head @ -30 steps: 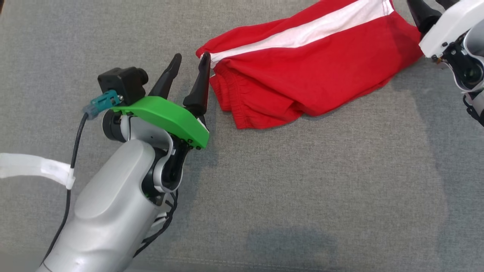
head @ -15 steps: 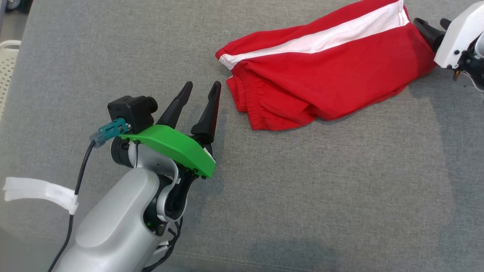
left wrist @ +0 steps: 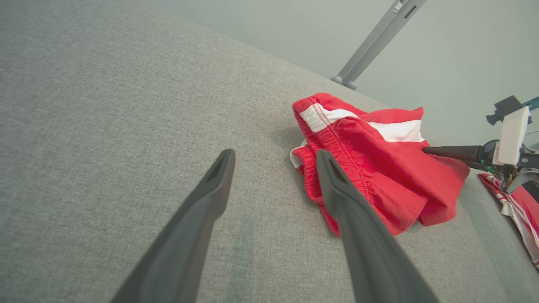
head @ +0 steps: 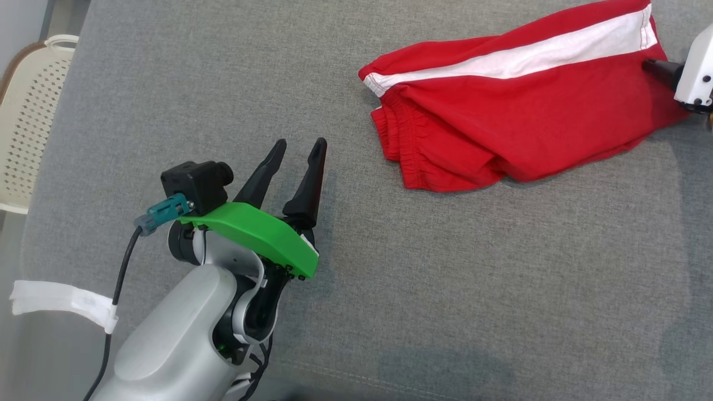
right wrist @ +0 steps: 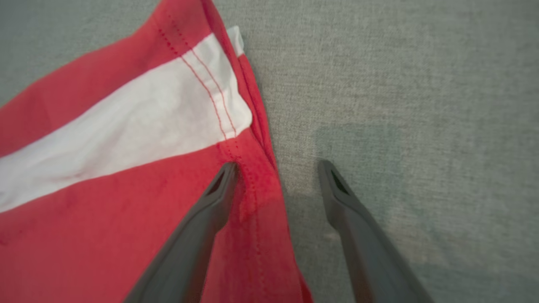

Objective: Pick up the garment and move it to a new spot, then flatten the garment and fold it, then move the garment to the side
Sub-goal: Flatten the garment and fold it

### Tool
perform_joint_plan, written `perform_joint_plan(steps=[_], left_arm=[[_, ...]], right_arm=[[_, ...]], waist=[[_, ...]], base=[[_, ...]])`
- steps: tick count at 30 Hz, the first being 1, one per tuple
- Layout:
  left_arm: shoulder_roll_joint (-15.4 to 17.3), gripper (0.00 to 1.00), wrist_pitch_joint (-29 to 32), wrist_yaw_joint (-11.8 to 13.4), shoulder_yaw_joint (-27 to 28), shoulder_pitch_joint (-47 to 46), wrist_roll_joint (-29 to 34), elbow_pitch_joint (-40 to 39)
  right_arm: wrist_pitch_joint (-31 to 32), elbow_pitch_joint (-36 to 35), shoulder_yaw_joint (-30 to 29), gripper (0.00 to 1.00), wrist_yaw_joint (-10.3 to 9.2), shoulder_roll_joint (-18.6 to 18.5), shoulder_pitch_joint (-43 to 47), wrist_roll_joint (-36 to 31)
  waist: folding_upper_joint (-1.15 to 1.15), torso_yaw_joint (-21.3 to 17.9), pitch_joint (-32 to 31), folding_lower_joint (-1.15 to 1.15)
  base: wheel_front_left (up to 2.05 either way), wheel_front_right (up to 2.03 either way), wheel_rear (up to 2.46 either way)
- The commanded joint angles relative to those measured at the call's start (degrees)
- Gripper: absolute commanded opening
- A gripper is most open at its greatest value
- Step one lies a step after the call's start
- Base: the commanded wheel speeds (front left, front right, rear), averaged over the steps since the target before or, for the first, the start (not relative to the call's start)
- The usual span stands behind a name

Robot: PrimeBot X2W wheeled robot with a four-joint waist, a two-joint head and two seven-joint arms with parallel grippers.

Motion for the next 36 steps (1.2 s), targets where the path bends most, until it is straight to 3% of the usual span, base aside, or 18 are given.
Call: perform_joint_plan(steps=[1,8,13,14,16,17,36], left_arm=[[-0.1,1.0,-0.4,0.1,0.1,0.4,-0.4,-0.1],[-0.3,1.0,-0.7,0.2,0.2,0.8,-0.7,0.1],[-0.1,1.0,-0.7,0.2,0.2,0.9,-0.8,0.0],[-0.1,1.0,-0.7,0.2,0.2,0.9,-0.8,0.0],[-0.2,1.0,-0.5,0.1,0.1,0.8,-0.8,0.1],[-0.2,1.0,-0.5,0.1,0.0,0.7,-0.8,0.0],[1.8,1.0,-1.1,0.6,0.2,2.6,-0.6,-0.3]], right_arm=[[1.5,1.0,0.5,1.0,-0.08,0.2,1.0,-0.1],[5.1,-1.4,-0.6,1.0,0.06,2.6,3.8,3.5],[4.8,-5.5,-0.4,1.0,0.12,2.2,4.4,4.1],[4.5,-5.9,-0.2,0.77,0.12,1.9,4.4,3.8],[3.7,-6.2,0.1,0.04,0.1,1.6,4.4,3.4],[3.5,-6.3,0.2,0.0,0.09,1.4,4.4,3.2],[-4.6,-9.6,-0.2,0.0,-0.03,-0.9,7.4,4.7]], waist=[[0.0,0.4,0.2,0.0],[0.0,0.6,0.2,0.0],[0.0,0.3,-0.3,0.0],[0.0,0.3,-0.4,0.0],[0.0,0.3,-0.5,0.0],[0.0,0.3,-0.6,0.0],[0.0,-1.9,-5.5,0.0]], base=[[0.0,0.0,0.0],[0.0,0.0,0.0],[0.0,0.0,0.0],[0.0,0.0,0.0],[0.0,0.0,0.0],[0.0,0.0,0.0],[0.0,0.0,0.0]])
